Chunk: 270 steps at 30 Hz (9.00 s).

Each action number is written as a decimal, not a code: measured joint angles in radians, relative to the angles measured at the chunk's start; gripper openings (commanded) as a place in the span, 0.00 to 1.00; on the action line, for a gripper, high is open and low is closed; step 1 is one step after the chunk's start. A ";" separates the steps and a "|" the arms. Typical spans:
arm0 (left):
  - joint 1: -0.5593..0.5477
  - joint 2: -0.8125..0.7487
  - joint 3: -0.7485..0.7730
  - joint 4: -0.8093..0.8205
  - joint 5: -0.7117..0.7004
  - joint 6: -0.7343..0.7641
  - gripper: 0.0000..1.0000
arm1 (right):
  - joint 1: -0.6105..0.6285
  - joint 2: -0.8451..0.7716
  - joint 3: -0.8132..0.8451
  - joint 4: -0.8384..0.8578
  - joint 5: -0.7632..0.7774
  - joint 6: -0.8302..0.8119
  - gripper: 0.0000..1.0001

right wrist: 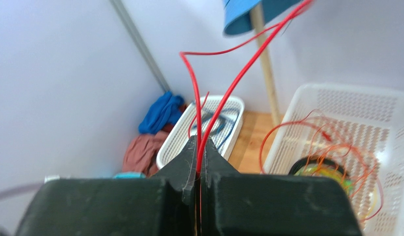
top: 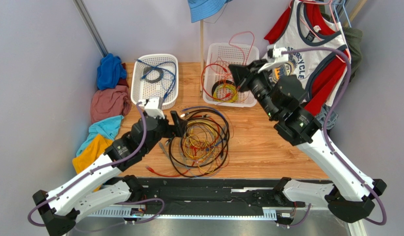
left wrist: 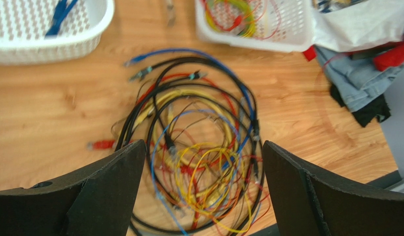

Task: Untangle the cables

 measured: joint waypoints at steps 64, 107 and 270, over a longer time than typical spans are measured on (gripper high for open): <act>0.000 -0.174 -0.046 -0.175 -0.275 -0.150 0.99 | -0.082 0.062 -0.604 0.253 -0.154 0.234 0.63; 0.020 -0.286 -0.267 -0.154 -0.106 -0.206 0.93 | 0.001 0.206 -0.682 0.220 0.069 0.177 0.61; 0.020 -0.302 -0.303 -0.146 -0.100 -0.228 0.93 | -0.112 0.658 -0.422 0.054 0.119 0.168 0.51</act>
